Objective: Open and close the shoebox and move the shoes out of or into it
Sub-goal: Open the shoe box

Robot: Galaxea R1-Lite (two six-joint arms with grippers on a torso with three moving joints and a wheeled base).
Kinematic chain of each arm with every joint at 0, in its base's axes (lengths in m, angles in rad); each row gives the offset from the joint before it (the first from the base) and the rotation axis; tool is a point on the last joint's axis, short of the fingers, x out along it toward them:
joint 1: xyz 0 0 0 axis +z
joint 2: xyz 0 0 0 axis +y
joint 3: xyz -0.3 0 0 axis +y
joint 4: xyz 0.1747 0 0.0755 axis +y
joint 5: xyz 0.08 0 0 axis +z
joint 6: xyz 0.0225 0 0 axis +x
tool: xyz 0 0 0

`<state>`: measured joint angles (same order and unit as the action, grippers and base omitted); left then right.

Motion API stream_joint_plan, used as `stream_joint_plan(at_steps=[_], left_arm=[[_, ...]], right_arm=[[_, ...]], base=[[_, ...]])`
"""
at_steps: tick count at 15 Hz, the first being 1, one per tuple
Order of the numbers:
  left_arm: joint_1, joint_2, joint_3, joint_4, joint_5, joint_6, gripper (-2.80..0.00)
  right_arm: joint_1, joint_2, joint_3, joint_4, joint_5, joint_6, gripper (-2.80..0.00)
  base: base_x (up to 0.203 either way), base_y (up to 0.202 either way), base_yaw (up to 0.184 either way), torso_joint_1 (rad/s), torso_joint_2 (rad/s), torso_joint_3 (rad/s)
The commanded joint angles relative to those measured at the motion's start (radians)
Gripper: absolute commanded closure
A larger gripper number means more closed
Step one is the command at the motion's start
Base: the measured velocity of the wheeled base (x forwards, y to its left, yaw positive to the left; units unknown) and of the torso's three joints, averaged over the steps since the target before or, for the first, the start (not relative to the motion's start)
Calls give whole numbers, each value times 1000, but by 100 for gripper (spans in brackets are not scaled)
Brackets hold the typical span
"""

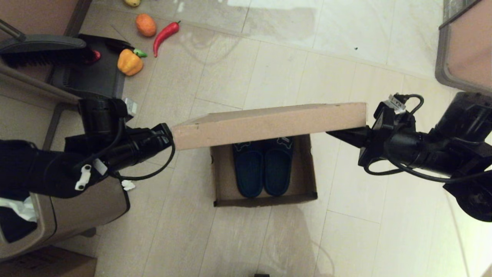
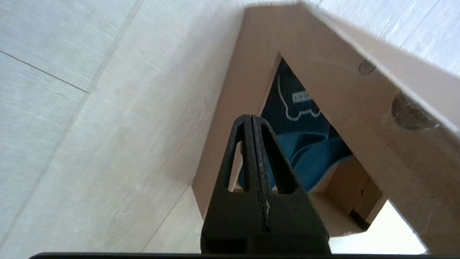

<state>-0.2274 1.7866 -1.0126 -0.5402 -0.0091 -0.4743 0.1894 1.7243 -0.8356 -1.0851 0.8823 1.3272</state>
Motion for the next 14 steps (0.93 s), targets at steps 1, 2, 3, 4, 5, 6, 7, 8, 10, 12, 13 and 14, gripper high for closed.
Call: stream_joint_plan(at_steps=[1,2,3,4,5,6,7,8,10,12,13,14], left_arm=[[16,-47,2,9,0,-3,0],[19,-61,0,17,0,-2,0],[19,-76,-1,29,0,-1,0],[19,-88,-3,42,1,5,0],[19,-101,-1,49,1,23,0],[19,-111,0,49,4,36,0],[19,-120,0,48,10,37,0],[19,-127,0,46,16,37,0],[19,-134,3,48,35,40,0],[13,-142,10,50,74,51,0],[10,-146,27,52,104,88,0],[10,-153,56,51,131,140,0]], right_arm=[[0,29,-101,-6,2,7,0],[-1,63,-176,-6,-9,6,0],[-1,113,-265,-6,-31,-1,0],[-2,170,-355,-4,-57,-21,0],[-3,240,-462,4,-81,-53,0],[-3,302,-569,29,-101,-96,0],[-3,353,-673,83,-119,-152,0],[-3,395,-779,171,-138,-235,0],[-2,438,-914,381,-192,-537,0],[6,391,-893,585,-261,-821,0],[21,324,-822,697,-323,-932,0],[42,279,-743,787,-405,-1008,0]], base=[[0,0,0,0,0,0],[0,0,0,0,0,0],[0,0,0,0,0,0],[0,0,0,0,0,0],[0,0,0,0,0,0],[0,0,0,0,0,0],[0,0,0,0,0,0],[0,0,0,0,0,0],[0,0,0,0,0,0],[0,0,0,0,0,0],[0,0,0,0,0,0],[0,0,0,0,0,0]])
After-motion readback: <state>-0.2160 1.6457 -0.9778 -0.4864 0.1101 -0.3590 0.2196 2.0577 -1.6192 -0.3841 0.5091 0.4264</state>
